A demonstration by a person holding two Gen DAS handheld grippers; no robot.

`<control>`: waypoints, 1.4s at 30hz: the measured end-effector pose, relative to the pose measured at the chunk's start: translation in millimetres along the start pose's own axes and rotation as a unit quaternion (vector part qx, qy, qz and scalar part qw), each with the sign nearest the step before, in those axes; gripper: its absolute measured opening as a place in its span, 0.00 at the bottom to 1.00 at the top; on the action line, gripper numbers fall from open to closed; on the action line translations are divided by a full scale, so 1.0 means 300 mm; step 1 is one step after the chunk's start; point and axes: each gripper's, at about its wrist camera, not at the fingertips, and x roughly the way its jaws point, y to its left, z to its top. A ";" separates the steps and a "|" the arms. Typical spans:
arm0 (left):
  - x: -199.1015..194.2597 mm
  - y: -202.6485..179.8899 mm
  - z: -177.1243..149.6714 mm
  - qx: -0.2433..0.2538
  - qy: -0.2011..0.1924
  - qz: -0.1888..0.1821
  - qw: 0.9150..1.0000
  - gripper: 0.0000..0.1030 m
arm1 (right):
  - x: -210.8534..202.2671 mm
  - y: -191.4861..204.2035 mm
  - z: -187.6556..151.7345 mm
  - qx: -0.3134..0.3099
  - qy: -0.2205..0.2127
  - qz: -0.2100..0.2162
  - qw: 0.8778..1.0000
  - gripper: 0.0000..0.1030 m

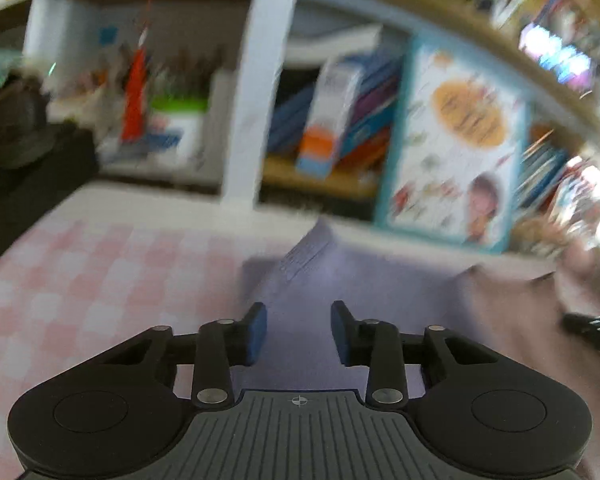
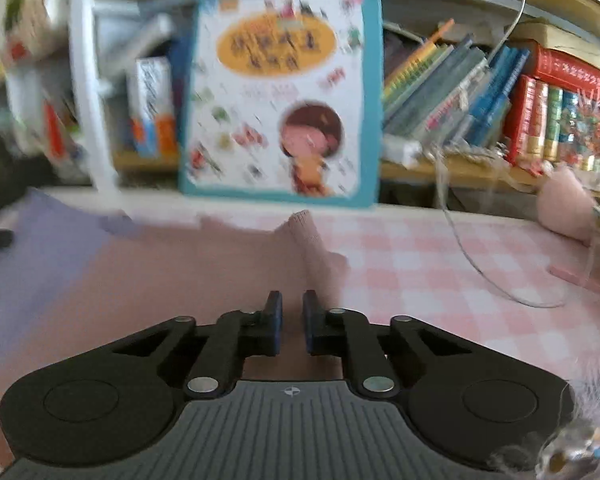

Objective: Fold clothes
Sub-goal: 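Lift the hem with both grippers and fold it up toward the collar, then open both grippers and release the folded hem onto the sweater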

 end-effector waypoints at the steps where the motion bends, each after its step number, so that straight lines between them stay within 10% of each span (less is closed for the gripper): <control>1: 0.001 0.012 -0.002 -0.006 -0.001 -0.002 1.000 0.23 | 0.005 -0.016 -0.003 0.011 0.002 0.002 1.000 0.06; 9: -0.059 -0.003 0.008 0.034 -0.047 0.019 0.998 0.45 | -0.027 -0.086 -0.013 0.081 -0.007 0.032 0.996 0.07; 14: -0.007 -0.016 -0.007 0.067 -0.011 0.054 0.996 0.44 | -0.036 -0.089 -0.010 0.079 -0.001 0.034 0.996 0.09; 19: -0.023 0.020 -0.006 0.041 -0.014 0.011 0.999 0.04 | -0.038 -0.090 -0.012 0.065 0.000 0.009 0.998 0.09; 24: -0.107 0.070 0.015 -0.018 -0.062 -0.048 0.997 0.04 | -0.028 -0.113 -0.021 0.077 0.004 0.005 0.997 0.09; 28: -0.062 0.095 0.008 -0.033 -0.022 -0.026 0.999 0.04 | -0.022 -0.117 -0.026 0.081 0.008 0.009 0.997 0.09; 33: -0.026 0.078 0.007 -0.023 -0.006 -0.021 1.000 0.14 | -0.021 -0.127 -0.025 0.092 0.011 0.016 0.996 0.10; 35: -0.027 0.094 0.007 -0.040 -0.007 -0.029 0.999 0.35 | -0.023 -0.138 -0.024 0.105 0.014 0.022 0.994 0.14; 42: 0.007 0.109 -0.017 -0.068 0.008 -0.055 0.996 0.37 | -0.036 -0.165 -0.028 0.142 0.026 0.057 0.988 0.37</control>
